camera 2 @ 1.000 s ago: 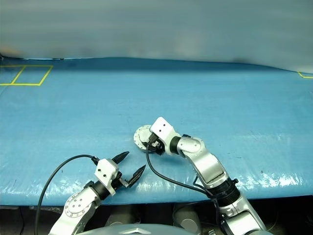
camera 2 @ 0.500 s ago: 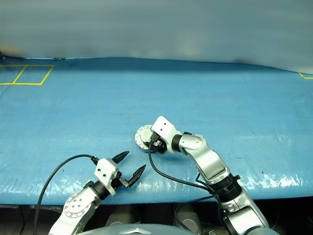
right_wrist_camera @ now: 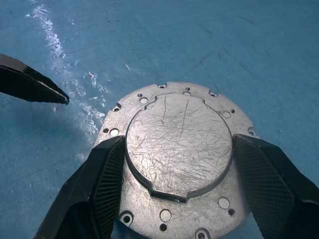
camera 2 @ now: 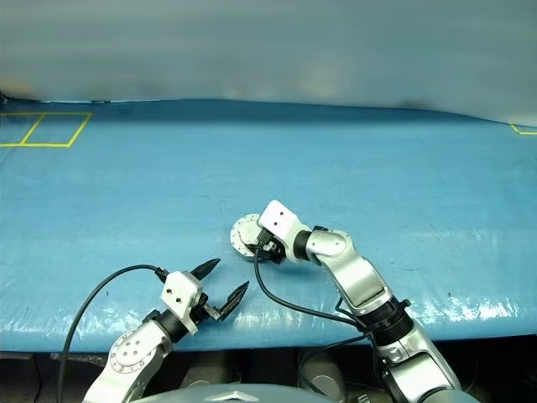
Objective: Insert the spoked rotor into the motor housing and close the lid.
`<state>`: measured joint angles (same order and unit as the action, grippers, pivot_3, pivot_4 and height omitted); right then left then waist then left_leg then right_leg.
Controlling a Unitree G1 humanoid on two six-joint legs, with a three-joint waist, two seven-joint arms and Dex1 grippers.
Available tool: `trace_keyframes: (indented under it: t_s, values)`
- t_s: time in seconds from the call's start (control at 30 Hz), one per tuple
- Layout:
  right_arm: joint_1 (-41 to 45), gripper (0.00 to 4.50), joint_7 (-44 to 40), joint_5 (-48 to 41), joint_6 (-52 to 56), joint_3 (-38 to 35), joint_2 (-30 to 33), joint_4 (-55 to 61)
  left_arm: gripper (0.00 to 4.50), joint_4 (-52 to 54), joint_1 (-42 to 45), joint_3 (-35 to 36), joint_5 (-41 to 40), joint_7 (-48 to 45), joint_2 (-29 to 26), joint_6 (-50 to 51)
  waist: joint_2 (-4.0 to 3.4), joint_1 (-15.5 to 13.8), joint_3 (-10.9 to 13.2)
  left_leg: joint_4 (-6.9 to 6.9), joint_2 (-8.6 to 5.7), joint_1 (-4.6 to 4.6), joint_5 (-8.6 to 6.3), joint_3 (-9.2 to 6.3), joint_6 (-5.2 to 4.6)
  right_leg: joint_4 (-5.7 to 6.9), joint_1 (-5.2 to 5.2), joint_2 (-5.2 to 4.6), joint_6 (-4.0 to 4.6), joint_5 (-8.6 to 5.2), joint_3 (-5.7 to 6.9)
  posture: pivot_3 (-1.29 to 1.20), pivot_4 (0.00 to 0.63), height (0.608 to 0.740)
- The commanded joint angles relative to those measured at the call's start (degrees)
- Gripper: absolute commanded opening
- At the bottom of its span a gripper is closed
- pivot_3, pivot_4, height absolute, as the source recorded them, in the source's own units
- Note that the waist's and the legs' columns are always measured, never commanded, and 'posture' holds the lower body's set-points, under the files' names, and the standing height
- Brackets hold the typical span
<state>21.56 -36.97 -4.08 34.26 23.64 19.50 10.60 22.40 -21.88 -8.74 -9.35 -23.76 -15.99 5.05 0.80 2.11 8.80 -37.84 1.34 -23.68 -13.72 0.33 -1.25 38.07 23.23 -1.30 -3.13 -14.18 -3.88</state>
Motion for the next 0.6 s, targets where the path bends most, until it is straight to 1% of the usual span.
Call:
trace_keyframes:
  t_s: [0.03,0.07,0.13,0.17,0.2,0.27,0.33,0.43,0.53,0.6]
  values:
    - [-0.23,3.07,0.26,0.82,0.30,0.61,-0.25,-0.57,4.50,4.63,2.51,5.71,-4.94,3.26,1.87,3.24,0.02,-0.02,-0.01,-0.03,0.02,0.00,0.00,-0.02,0.00,0.01,-0.03,0.02,-0.01,0.00,0.02,0.00,0.150,0.740]
    - [-0.26,3.07,0.29,0.86,0.36,0.56,-0.35,-0.56,4.50,5.33,3.62,7.55,-8.11,3.67,2.31,5.84,0.02,0.01,-0.01,-0.05,0.03,0.02,0.00,-0.03,0.00,0.02,-0.06,0.04,-0.01,0.01,0.02,0.00,0.150,0.740]
    - [-0.23,3.07,0.47,0.92,0.41,0.41,-0.61,-0.65,4.50,6.35,6.90,11.85,-17.06,3.57,2.27,12.29,0.03,0.00,-0.02,-0.05,0.03,0.09,0.00,-0.03,0.00,0.02,-0.15,0.06,-0.05,0.02,0.02,0.00,0.150,0.740]
    - [-0.21,3.07,0.53,0.97,0.38,0.36,-0.70,-0.74,4.50,6.73,8.05,13.27,-20.02,3.63,2.09,14.83,0.04,0.01,-0.03,-0.06,0.03,0.10,0.00,-0.04,0.00,0.02,-0.18,0.06,-0.08,0.04,0.04,0.00,0.150,0.740]
    - [-0.17,3.07,0.62,1.03,0.33,0.29,-0.81,-0.86,4.33,6.77,9.63,14.59,-22.31,4.66,1.57,18.46,0.04,0.05,-0.03,-0.08,0.03,0.11,0.00,-0.06,0.00,0.02,-0.19,0.07,-0.26,0.15,0.05,0.00,0.150,0.740]
    - [-0.17,3.07,0.87,1.04,0.30,0.07,-1.13,-1.14,3.97,6.00,12.73,15.84,-24.74,5.01,-0.55,24.13,0.05,0.08,-0.03,-0.09,0.03,0.14,0.00,-0.07,0.00,0.02,-0.25,0.09,-0.32,0.18,0.06,0.00,0.150,0.740]
    - [-0.13,3.07,1.03,1.13,0.19,0.00,-1.32,-1.50,3.33,4.63,15.73,16.62,-27.26,4.32,-2.61,28.59,0.06,0.18,-0.03,-0.11,0.04,0.19,0.01,-0.09,0.01,0.02,-0.30,0.17,-0.37,0.15,0.05,0.00,0.150,0.740]
    - [-0.10,3.07,1.16,1.25,0.04,-0.02,-1.55,-1.83,2.34,1.69,19.99,17.84,-30.86,3.89,-4.25,34.33,0.06,0.22,-0.03,-0.10,0.03,0.25,0.01,-0.07,0.02,0.01,-0.36,0.16,-0.33,0.16,0.03,0.00,0.150,0.740]
    - [-0.08,3.07,1.29,1.31,-0.02,-0.10,-1.77,-2.09,1.29,-1.23,23.93,18.67,-34.50,2.09,-5.11,38.06,0.06,0.23,-0.04,-0.11,0.03,0.28,0.03,-0.10,0.05,0.02,-0.38,0.19,-0.31,0.15,0.05,0.00,0.150,0.740]
    - [-0.11,3.07,1.42,1.36,-0.06,-0.20,-1.90,-2.22,0.63,-3.39,26.54,19.42,-37.18,1.19,-4.64,40.03,0.06,0.29,-0.04,-0.10,0.03,0.29,0.04,-0.09,0.06,0.02,-0.38,0.20,-0.29,0.14,0.04,0.00,0.150,0.740]
